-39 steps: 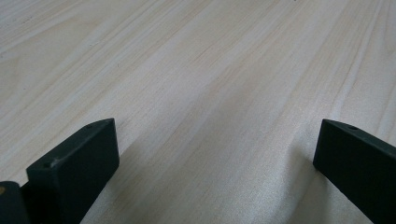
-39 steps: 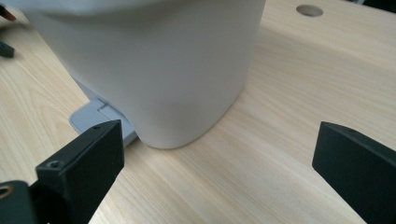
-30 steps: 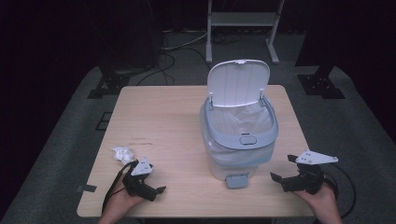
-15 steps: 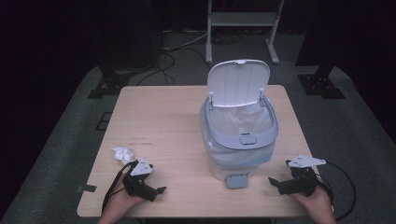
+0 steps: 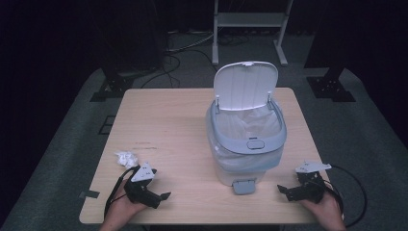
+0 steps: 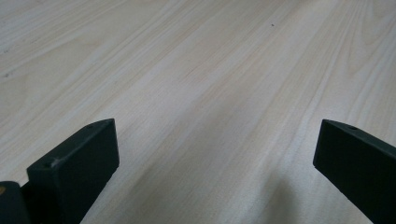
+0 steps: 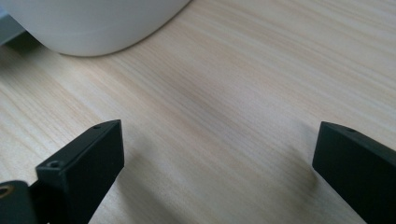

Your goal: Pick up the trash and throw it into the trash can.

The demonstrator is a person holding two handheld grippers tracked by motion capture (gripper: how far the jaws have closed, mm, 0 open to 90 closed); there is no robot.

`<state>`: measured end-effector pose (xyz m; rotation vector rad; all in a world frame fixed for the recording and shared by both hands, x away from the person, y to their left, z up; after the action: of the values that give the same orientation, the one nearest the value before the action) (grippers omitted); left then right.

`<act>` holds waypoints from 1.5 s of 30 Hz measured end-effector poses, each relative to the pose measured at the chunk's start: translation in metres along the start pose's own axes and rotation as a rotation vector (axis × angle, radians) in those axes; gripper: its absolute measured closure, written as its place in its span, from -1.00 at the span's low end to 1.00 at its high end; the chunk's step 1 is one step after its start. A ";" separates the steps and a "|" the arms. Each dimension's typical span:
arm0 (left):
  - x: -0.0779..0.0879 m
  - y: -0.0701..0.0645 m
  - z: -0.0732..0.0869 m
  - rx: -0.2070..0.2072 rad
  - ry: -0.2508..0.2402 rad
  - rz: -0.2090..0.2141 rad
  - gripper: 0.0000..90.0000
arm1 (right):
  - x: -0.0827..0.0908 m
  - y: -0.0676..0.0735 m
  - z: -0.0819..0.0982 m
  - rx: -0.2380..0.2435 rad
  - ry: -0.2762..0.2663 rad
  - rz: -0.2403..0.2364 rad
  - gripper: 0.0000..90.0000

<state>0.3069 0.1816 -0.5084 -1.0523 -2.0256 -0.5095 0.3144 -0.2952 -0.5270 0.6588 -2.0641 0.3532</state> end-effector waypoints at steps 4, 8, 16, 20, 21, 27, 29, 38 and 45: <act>0.003 -0.002 -0.002 -0.002 -0.003 -0.001 -1.00 | -0.001 0.000 0.001 -0.001 0.002 0.000 -0.97; 0.007 -0.002 -0.004 -0.002 0.001 -0.001 -1.00 | -0.002 0.000 0.001 -0.010 -0.004 0.001 -0.99; 0.017 -0.003 -0.009 -0.007 -0.019 -0.005 -1.00 | -0.004 -0.001 0.000 -0.023 -0.047 0.010 -0.99; 0.022 -0.004 -0.011 -0.009 -0.026 -0.001 -1.00 | -0.004 -0.001 0.000 -0.023 -0.047 0.010 -0.99; 0.023 -0.004 -0.012 -0.010 -0.024 -0.001 -1.00 | -0.004 -0.001 0.000 -0.023 -0.047 0.010 -0.99; 0.033 0.000 -0.017 0.000 -0.046 0.003 -1.00 | -0.004 -0.001 0.000 -0.026 -0.047 0.012 -0.99; 0.036 0.002 -0.019 0.005 -0.052 0.002 -1.00 | -0.004 -0.001 0.000 -0.025 -0.046 0.013 -0.99; 0.048 0.013 -0.027 0.016 -0.082 -0.015 -1.00 | -0.004 0.000 0.000 -0.028 -0.047 0.015 -0.99; 0.056 0.029 -0.030 0.038 -0.099 -0.043 -1.00 | -0.004 0.000 0.000 -0.029 -0.047 0.015 -0.99</act>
<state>0.3246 0.2073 -0.4458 -1.0312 -2.1400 -0.4473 0.3165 -0.2942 -0.5308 0.6394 -2.1164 0.3184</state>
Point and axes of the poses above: each handheld gripper's, and its own axes: x roughly backward along the jaws, z roughly out of its underside, y roughly to its left, the point moved 6 cm from there along -x, roughly forward along the jaws, and after that the axes turned 10 degrees about y, right-handed, at the moved point
